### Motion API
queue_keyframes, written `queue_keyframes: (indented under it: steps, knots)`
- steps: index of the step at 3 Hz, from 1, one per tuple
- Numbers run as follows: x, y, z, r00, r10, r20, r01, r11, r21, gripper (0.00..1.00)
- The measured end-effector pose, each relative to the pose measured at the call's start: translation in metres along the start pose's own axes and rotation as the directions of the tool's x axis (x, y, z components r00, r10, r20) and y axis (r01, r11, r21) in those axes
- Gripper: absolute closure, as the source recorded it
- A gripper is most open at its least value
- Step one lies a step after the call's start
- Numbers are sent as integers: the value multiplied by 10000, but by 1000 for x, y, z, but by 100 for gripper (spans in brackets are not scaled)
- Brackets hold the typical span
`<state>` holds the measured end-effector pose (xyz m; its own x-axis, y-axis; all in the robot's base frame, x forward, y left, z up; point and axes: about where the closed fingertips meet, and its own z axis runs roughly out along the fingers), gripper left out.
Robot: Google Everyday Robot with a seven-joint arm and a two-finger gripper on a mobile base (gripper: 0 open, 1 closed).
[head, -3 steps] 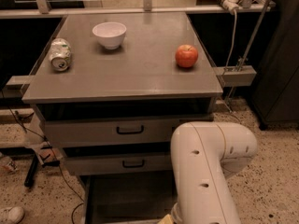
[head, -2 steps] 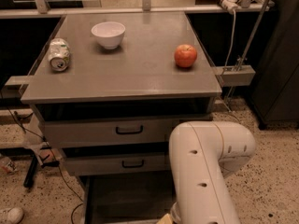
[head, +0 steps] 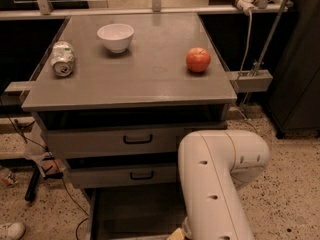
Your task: Open bottom drawer
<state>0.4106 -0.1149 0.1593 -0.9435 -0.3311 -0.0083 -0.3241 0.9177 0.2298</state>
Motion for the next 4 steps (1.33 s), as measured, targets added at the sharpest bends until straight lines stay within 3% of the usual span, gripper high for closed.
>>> queue_keyframes:
  steps: [4]
  knots:
    - [5,-5,1,9994,224,-246,-218,9995,225,0]
